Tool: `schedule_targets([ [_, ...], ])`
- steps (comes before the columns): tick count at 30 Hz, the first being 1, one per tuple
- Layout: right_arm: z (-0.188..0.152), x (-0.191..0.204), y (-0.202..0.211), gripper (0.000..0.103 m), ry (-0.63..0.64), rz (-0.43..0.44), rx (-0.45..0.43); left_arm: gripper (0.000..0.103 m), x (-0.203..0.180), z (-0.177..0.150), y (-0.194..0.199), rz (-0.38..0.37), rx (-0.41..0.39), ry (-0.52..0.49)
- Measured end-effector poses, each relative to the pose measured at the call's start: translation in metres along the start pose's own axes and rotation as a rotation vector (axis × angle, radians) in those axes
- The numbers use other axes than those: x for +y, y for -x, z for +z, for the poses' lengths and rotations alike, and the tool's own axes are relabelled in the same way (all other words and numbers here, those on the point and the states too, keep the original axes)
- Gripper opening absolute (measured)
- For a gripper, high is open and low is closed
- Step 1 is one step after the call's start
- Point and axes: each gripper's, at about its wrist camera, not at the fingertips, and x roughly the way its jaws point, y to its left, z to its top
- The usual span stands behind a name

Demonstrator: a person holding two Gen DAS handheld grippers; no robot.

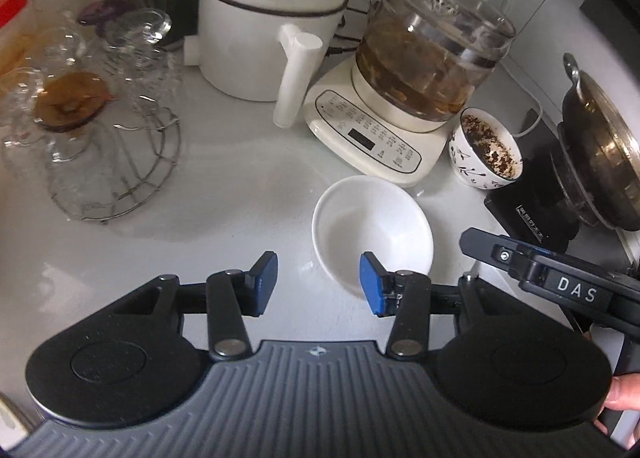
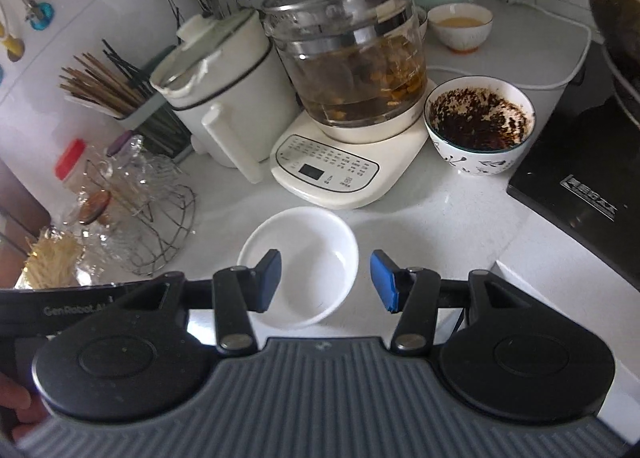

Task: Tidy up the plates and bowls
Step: 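Close both grippers on the rim of the white ceramic bowl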

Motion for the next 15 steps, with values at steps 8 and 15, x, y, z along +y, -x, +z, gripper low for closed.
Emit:
schedule_targets([
  [8,0.018,-0.013,-0.041,0.053,-0.035,0.017,0.081,0.051,0.003,0.017,-0.043,-0.024,0.066,0.041],
  [15,0.022,-0.018,-0.072,0.052,-0.064,0.034,0.160,0.051,0.013,0.021,-0.066,-0.036,0.117,0.079],
])
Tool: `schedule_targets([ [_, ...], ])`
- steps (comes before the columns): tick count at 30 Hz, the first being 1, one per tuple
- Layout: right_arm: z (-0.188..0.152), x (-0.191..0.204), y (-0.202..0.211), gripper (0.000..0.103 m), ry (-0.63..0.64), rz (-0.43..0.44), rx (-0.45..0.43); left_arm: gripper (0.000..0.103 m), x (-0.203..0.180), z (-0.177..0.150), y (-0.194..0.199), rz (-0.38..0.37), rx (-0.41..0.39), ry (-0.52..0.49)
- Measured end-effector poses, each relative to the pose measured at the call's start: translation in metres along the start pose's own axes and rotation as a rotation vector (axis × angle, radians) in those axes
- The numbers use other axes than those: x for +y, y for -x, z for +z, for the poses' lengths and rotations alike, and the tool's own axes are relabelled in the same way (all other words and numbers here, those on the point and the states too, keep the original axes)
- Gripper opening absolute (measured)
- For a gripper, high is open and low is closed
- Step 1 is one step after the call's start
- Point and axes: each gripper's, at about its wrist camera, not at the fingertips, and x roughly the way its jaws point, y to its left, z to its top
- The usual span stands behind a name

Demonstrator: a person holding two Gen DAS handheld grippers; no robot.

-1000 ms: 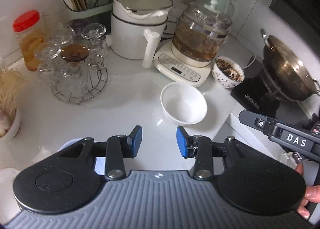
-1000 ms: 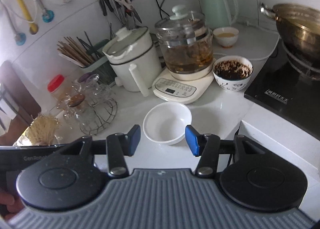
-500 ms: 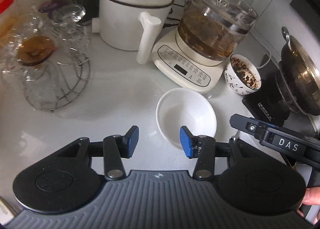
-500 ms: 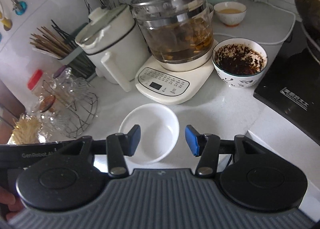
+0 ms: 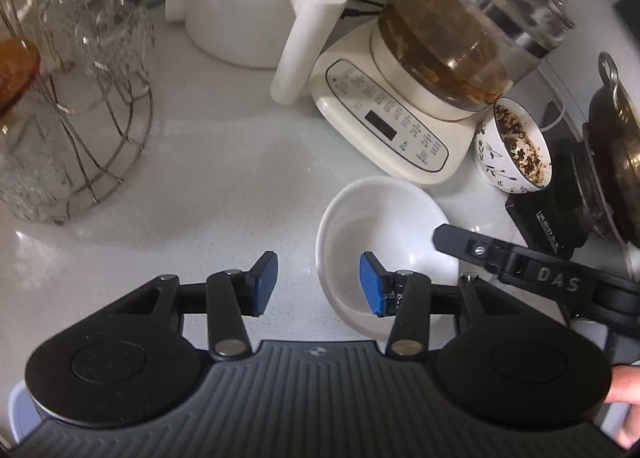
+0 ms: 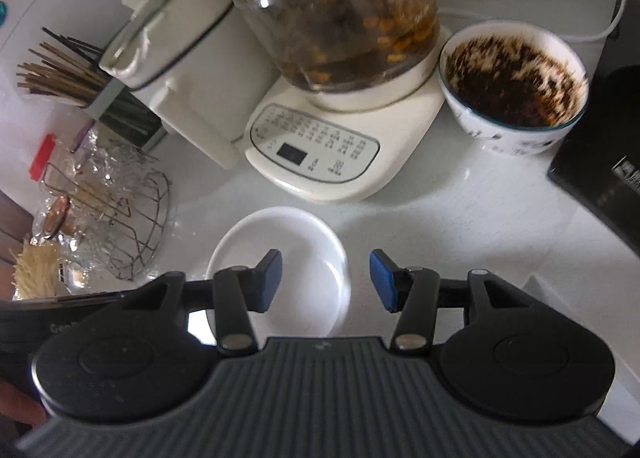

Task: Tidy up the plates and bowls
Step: 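Close both grippers on the rim of the white ceramic bowl, then lift the white ceramic bowl with both grippers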

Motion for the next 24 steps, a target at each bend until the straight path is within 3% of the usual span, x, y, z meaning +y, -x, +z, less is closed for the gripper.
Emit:
schedule_targets([
  [9,-0.002,-0.007,-0.019,0.052,-0.029,-0.007,0.058,0.047,0.001,0.002,-0.014,-0.009,0.027,0.023],
  [16,-0.009,-0.004,-0.027,0.040,-0.017,0.011,0.091,0.026,0.005,-0.003,-0.015,-0.022,0.022,0.063],
  [20,-0.011,-0.004,-0.028,0.026,-0.018,0.025,0.101,0.012,0.005,-0.007,-0.014,-0.017,0.013,0.066],
  [24,-0.013,-0.004,-0.025,0.018,-0.006,0.023,0.096,0.009,0.004,-0.009,-0.010,-0.028,0.002,0.065],
])
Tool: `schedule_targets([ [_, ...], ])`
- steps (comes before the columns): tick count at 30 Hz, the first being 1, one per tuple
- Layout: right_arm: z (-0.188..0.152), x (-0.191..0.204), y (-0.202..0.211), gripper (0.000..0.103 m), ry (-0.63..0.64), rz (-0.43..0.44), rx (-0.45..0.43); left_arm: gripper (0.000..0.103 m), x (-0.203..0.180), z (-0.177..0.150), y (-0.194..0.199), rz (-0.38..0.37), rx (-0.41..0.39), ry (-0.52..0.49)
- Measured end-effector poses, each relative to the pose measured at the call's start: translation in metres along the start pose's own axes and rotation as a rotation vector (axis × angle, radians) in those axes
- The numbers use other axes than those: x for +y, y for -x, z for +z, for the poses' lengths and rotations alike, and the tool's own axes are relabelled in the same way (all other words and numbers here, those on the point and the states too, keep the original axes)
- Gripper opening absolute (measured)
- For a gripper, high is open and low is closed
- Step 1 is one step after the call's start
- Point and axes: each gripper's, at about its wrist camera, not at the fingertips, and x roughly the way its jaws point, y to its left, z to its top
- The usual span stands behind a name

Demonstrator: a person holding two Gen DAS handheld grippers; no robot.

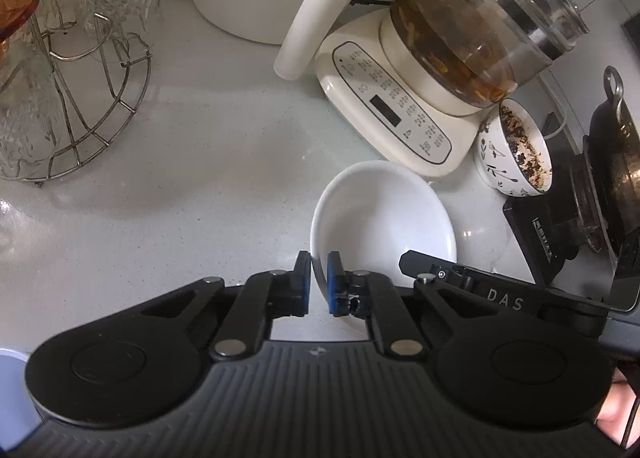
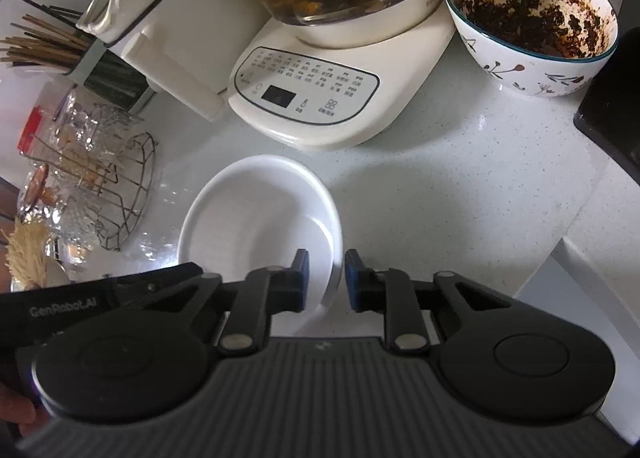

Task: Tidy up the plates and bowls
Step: 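Lift the white ceramic bowl with both grippers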

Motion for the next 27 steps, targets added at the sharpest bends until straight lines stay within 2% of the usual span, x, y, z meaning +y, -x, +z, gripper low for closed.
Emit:
schedule_targets([
  [6,-0.006,0.003,0.013,0.018,0.026,0.007,-0.027,0.009,-0.004,-0.003,0.014,-0.007,-0.032,0.013],
  [13,-0.011,0.011,0.038,0.018,0.066,0.026,-0.100,0.009,-0.009,-0.010,0.034,0.007,-0.072,0.015],
  [27,-0.035,0.042,0.061,0.019,0.146,0.042,-0.134,0.009,0.005,-0.030,0.079,0.009,-0.110,0.049],
])
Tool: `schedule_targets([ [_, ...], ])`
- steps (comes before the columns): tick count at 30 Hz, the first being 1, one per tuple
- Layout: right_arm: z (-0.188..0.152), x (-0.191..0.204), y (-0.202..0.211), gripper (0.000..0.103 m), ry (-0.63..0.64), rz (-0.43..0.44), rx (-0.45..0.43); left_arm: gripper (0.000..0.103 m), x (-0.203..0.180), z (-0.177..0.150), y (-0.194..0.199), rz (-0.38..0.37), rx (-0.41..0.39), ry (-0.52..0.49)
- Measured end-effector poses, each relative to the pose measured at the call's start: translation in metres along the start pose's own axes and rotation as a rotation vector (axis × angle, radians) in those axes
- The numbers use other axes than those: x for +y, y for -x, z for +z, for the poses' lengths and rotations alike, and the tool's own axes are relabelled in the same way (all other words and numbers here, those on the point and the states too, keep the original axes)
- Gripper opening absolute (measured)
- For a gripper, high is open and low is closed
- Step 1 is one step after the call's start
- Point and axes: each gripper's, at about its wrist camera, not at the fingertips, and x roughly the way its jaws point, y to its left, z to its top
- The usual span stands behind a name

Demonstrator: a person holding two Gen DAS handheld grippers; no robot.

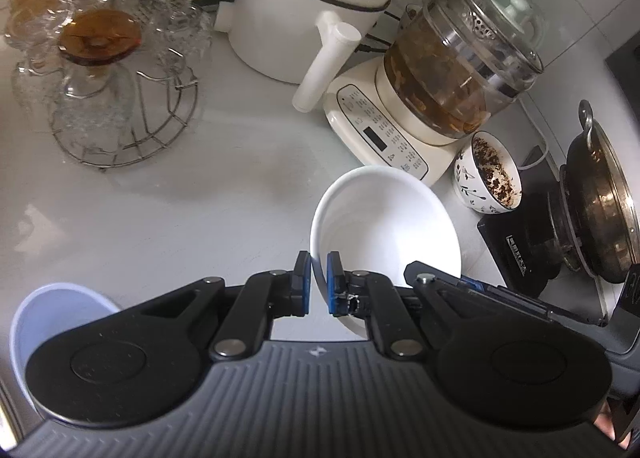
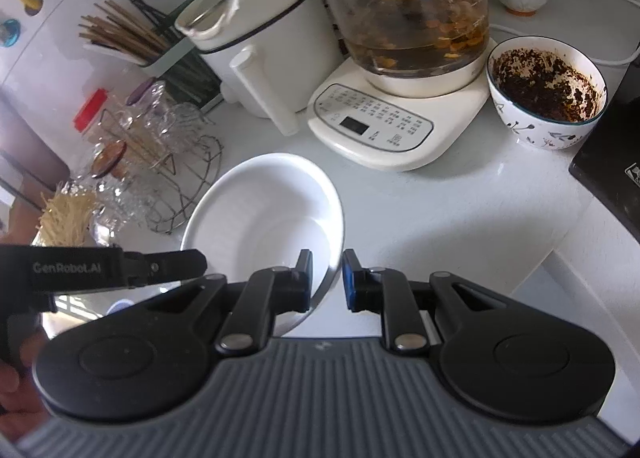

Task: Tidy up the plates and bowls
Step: 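Carry the white ceramic bowl over the nested plastic bowls and lower it in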

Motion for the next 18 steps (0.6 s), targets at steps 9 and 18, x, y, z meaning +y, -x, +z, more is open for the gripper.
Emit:
schedule_targets([
  [9,-0.025,0.033,0.011,0.019,0.027,0.015,-0.026,0.009,0.030,-0.024,0.029,0.010,-0.013,0.007],
  [18,-0.044,0.067,0.018,0.019,0.050,0.038,-0.042,0.009,0.061,-0.042,0.063,0.012,-0.046,0.022],
])
